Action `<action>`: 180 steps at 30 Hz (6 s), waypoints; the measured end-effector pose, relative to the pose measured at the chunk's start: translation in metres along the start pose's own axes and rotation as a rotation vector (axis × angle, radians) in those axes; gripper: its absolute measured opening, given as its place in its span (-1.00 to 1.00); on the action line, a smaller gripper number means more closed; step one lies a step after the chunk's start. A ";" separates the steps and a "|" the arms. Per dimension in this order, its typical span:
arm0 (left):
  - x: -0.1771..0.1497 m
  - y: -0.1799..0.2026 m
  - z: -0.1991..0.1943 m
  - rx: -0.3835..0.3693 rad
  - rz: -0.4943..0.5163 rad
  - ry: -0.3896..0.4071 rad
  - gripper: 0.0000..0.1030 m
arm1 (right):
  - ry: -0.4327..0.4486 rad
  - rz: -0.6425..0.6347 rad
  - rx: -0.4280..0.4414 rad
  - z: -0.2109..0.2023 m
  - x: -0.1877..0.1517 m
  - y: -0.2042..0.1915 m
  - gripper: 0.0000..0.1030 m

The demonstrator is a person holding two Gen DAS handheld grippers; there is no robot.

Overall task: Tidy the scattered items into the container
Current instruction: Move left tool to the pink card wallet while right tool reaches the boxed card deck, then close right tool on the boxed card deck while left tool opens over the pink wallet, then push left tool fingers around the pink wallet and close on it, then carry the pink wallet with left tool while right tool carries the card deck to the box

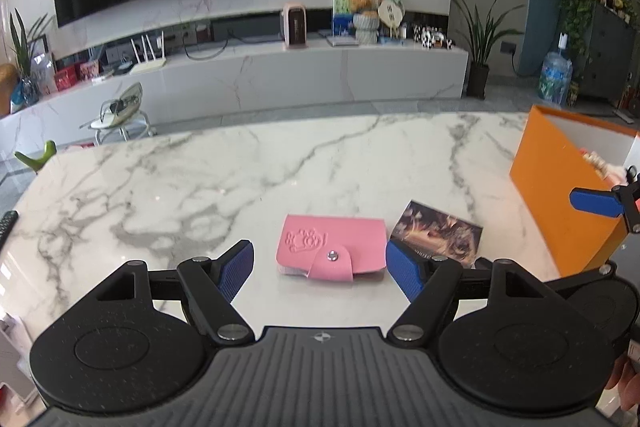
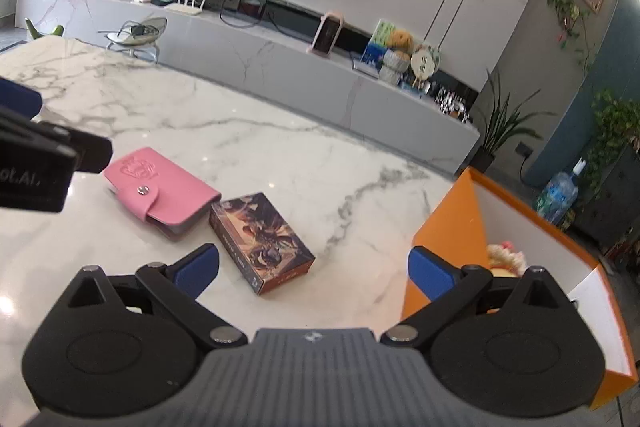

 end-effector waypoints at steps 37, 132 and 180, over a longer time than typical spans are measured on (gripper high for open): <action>-0.003 -0.012 0.090 -0.132 -0.094 -0.186 0.52 | -0.091 0.078 0.202 0.108 0.016 -0.030 0.81; -0.040 0.046 0.073 -0.192 0.348 -0.230 0.56 | -0.161 0.131 0.321 0.089 -0.010 -0.013 0.18; -0.001 0.039 0.105 -0.097 -0.026 -0.186 0.85 | -0.100 0.168 0.288 0.093 -0.016 0.000 0.22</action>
Point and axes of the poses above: each gripper's, at about its wrist camera, not at the fingertips, and z roughly the way its jaws point, y to its right, x to its top, the point moved 7 cm from there along z, roughly the way its jaws point, and after that the axes turned 10 degrees about -y, right-handed, at the moved point
